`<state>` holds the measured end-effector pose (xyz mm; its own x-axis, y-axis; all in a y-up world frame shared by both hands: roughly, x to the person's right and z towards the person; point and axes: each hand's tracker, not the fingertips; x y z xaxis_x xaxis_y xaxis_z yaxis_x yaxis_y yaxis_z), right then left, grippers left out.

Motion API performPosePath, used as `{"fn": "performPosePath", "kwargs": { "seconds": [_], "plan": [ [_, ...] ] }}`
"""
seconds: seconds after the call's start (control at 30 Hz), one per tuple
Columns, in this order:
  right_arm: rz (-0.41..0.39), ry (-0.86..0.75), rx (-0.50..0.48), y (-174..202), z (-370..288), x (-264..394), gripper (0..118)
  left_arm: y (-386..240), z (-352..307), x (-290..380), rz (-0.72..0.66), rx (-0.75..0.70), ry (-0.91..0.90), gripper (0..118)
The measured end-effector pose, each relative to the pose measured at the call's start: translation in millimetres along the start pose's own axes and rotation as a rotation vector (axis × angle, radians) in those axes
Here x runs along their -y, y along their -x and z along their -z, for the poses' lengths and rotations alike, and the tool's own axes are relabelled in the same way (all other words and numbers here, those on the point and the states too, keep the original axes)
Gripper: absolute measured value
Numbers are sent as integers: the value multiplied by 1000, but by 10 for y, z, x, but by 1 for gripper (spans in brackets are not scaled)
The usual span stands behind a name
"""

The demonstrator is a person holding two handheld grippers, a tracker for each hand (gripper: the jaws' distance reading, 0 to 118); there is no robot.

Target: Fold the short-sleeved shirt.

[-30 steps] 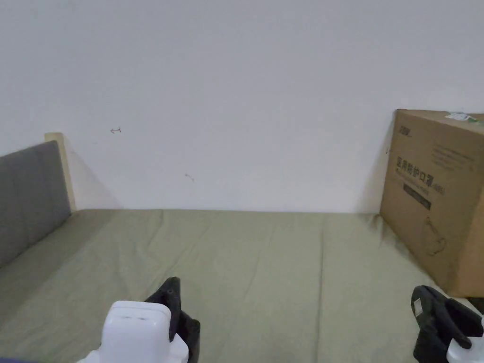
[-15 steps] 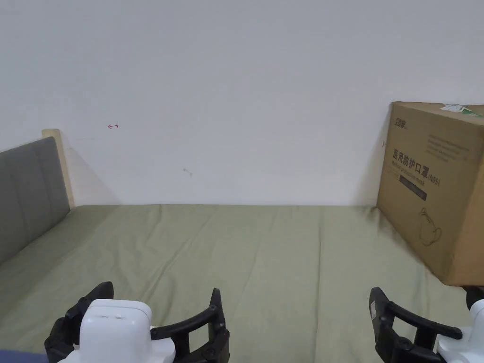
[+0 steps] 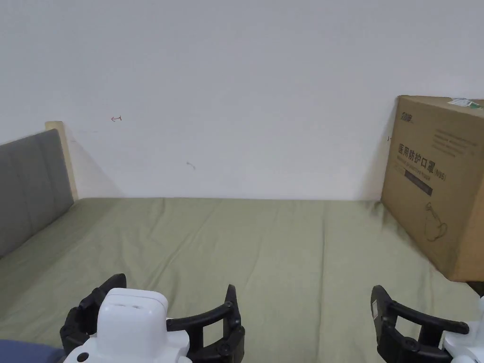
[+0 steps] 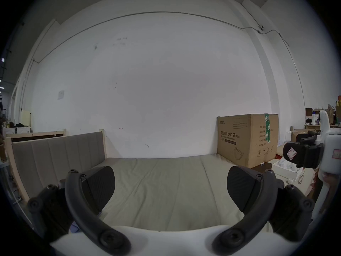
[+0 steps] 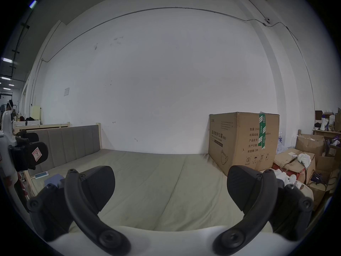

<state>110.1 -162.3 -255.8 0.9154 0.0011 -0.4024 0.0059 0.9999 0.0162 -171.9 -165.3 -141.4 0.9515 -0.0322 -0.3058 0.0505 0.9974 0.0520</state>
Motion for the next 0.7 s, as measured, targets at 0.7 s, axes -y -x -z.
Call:
{"fn": "performPosePath", "kwargs": {
  "seconds": [0.7],
  "plan": [
    [1, 45, -26, 78, 39, 51, 118, 191, 89, -30, -42, -33, 41, 118]
  ]
}}
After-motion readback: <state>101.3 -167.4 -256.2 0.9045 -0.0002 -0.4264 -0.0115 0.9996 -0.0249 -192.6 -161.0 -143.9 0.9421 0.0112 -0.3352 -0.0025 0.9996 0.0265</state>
